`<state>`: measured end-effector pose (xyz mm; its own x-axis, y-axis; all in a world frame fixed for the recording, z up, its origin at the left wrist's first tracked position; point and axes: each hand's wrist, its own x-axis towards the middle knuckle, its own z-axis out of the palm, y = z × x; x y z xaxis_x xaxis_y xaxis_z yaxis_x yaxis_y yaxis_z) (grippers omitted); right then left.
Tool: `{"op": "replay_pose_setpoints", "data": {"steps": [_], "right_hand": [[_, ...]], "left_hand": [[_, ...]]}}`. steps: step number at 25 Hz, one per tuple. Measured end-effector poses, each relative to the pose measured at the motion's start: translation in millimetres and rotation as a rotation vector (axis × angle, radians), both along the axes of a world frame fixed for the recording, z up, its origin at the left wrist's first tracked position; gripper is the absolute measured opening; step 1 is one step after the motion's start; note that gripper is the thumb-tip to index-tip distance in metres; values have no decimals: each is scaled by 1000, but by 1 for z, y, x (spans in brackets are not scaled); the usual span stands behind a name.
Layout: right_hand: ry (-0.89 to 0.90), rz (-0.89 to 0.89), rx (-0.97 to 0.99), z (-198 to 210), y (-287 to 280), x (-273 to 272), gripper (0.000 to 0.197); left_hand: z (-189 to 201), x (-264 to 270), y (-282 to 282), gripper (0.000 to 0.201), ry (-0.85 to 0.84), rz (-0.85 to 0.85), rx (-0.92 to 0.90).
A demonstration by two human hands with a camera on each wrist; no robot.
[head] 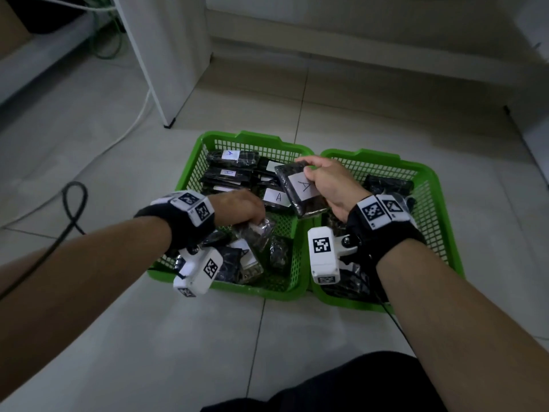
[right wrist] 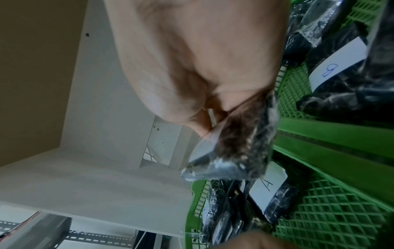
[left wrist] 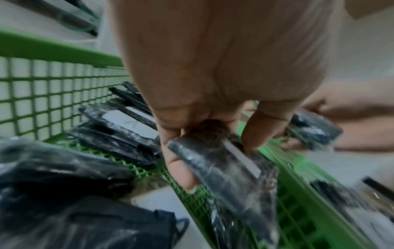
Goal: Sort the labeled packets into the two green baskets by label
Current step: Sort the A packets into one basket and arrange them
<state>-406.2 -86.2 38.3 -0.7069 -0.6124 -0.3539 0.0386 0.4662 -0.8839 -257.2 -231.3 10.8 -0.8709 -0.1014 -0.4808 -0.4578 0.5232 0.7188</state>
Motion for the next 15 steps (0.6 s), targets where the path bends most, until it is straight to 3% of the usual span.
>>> {"op": "replay_pose_setpoints", "data": {"steps": [1, 3, 6, 8, 11, 15], "right_hand": [[7, -7, 12, 0, 1, 0, 29], [-38, 17, 32, -1, 4, 1, 28], [-215, 78, -26, 0, 7, 0, 26], [-203, 104, -2, -3, 8, -4, 24], [-202, 61, 3, -11, 6, -5, 19], [-241, 56, -57, -8, 5, -1, 30]], "left_hand": [[-4, -6, 8, 20, 20, -18, -23], [-15, -16, 20, 13, -94, -134, -30], [-13, -26, 42, 20, -198, -122, -150], [-18, -32, 45, 25, -262, -210, -208], [-18, -27, 38, 21, -284, -181, -181], [-12, -15, 36, 21, -245, -126, -49]]}}
